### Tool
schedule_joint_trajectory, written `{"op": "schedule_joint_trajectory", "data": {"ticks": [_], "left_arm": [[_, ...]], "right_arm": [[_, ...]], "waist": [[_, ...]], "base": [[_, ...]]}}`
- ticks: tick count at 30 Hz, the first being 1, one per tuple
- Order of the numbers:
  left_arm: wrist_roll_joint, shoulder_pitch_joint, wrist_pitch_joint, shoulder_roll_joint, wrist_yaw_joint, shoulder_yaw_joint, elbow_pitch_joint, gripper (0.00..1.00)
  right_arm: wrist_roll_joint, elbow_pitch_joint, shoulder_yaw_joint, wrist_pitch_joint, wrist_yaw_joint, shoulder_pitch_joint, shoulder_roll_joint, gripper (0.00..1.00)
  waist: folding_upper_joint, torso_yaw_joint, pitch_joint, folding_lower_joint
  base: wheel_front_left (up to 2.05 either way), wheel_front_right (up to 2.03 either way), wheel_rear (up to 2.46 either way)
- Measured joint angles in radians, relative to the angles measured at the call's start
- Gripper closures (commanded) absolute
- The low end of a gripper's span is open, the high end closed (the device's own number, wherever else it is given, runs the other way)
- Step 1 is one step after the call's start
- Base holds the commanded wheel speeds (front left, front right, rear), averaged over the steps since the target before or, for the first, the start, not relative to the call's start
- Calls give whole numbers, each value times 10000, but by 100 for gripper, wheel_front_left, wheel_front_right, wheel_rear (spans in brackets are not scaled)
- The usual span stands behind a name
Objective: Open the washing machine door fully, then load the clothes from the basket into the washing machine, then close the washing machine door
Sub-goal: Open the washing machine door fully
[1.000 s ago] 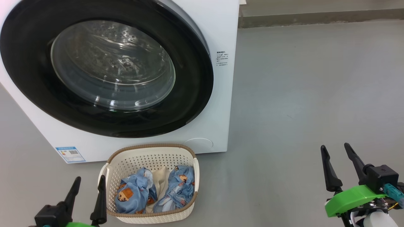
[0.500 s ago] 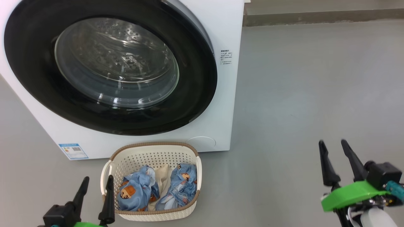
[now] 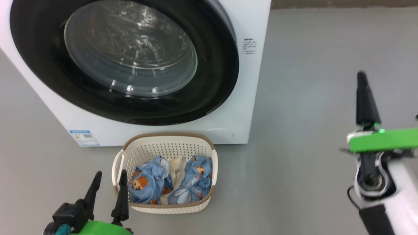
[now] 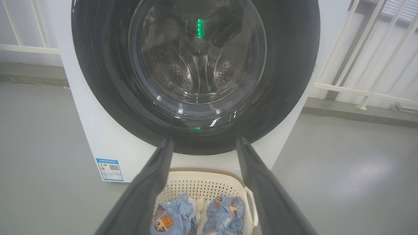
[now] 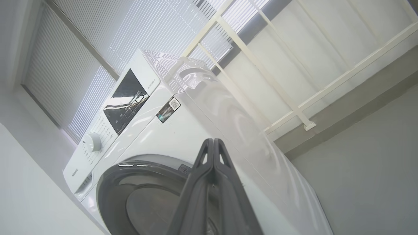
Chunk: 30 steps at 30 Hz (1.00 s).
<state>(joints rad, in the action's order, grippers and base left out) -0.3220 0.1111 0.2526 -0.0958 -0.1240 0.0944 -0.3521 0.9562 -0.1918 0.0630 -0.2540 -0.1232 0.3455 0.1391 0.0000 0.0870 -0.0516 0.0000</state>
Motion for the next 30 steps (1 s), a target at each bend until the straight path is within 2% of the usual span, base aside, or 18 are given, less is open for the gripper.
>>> {"op": "schedule_joint_trajectory", "data": {"ticks": [2, 10, 12, 15, 18, 23, 30], "left_arm": [[0, 182, 0, 65, 0, 23, 40, 0], [0, 469, 0, 174, -71, 115, 56, 0], [0, 589, 0, 205, -71, 153, 61, 0], [-8, 732, 0, 234, -71, 207, 63, 0], [-21, 842, 15, 297, -71, 320, 82, 0], [-35, 1100, 17, 370, -71, 476, 123, 0], [-128, 1563, 17, 470, -71, 732, 171, 0]], "right_arm": [[1218, -151, 132, -2, 0, 673, 240, 100], [3622, -1172, 1367, 19, 0, 2170, 982, 100], [4673, -1501, 1465, 401, 0, 2616, 1049, 100], [5450, -1921, 1536, 936, 0, 3130, 1333, 100], [5883, -2266, 1580, 1582, 0, 3619, 1534, 100], [6646, -2497, 1714, 3310, 0, 4369, 1668, 100], [6659, -2976, 1983, 5049, 0, 5512, 1891, 100]], "waist": [[0, 146, -198, 0], [0, 480, -657, 0], [0, 572, -794, 0], [0, 711, -999, 0], [0, 845, -1224, 0], [0, 1036, -1648, 0], [0, 1228, -2337, 0]], "base": [[0, 0, 0], [0, 0, 0], [0, 0, 0], [0, 0, 0], [0, 0, 0], [0, 0, 0], [0, 0, 0]]}}
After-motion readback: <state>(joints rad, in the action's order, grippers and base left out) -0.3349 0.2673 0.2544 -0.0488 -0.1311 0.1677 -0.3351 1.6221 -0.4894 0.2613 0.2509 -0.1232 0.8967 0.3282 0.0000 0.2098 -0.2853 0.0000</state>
